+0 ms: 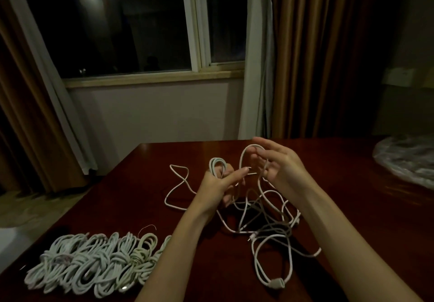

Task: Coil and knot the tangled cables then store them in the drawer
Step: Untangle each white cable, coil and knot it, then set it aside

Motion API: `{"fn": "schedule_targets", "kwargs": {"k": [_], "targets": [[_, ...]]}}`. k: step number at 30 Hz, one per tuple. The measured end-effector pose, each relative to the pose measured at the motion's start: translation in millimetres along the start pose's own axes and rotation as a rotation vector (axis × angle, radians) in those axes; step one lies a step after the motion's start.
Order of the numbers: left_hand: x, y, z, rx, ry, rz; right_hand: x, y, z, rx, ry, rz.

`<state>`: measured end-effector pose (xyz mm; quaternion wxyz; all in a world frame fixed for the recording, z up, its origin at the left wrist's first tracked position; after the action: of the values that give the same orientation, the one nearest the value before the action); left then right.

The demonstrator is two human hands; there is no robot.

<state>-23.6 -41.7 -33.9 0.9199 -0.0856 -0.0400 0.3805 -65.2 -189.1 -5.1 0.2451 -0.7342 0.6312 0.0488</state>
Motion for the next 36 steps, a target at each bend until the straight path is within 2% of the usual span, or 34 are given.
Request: {"fn": "schedule_targets", "kwargs": {"k": [5, 9, 11, 13, 17, 19, 22, 24, 31, 33, 36], "targets": [[-8, -1, -2, 0.030, 0.115, -0.054, -6, 1, 2, 0.040, 0.079, -0.075], [4, 0, 2, 0.031, 0.349, 0.019, 3, 0, -5, 0.018, 0.187, 0.067], [13, -1, 2, -0.011, 0.544, 0.106, 11, 2, -8, -0.010, 0.390, 0.115], [15, -3, 1, -0.031, 0.620, 0.162, 13, 5, -7, -0.068, 0.692, 0.099], [10, -3, -1, 0.003, 0.542, 0.199, 6, 7, -2, -0.163, 1.130, 0.114], [12, -4, -2, 0.003, 0.499, 0.219, -2, 8, -1, -0.104, 1.345, 0.136], [14, -3, -3, -0.005, 0.506, 0.187, -21, 10, 9, 0.052, 1.405, -0.068], [12, -1, -3, 0.011, 0.495, 0.168, -28, 10, 21, 0.046, 1.462, -0.201], [18, -1, -2, 0.048, 0.554, 0.227, -11, 17, 25, -0.040, 1.693, -0.279], [22, -1, -4, 0.025, 0.650, 0.249, -8, 20, 24, -0.111, 1.737, -0.303], [25, 1, -3, -0.029, 0.861, 0.174, -11, 20, 26, -0.157, 1.750, -0.338]]}}
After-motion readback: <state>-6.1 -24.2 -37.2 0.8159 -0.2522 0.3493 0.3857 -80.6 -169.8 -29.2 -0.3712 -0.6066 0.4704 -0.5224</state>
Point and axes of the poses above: each hand's wrist, its own y-axis away from the middle knuckle, its own x-axis out of the back of the hand, z = x × y, the point moved 1 cm from there along -y, towards the middle knuckle, and after that the axes turned 15 degrees about -z, right-handed, at the moved point
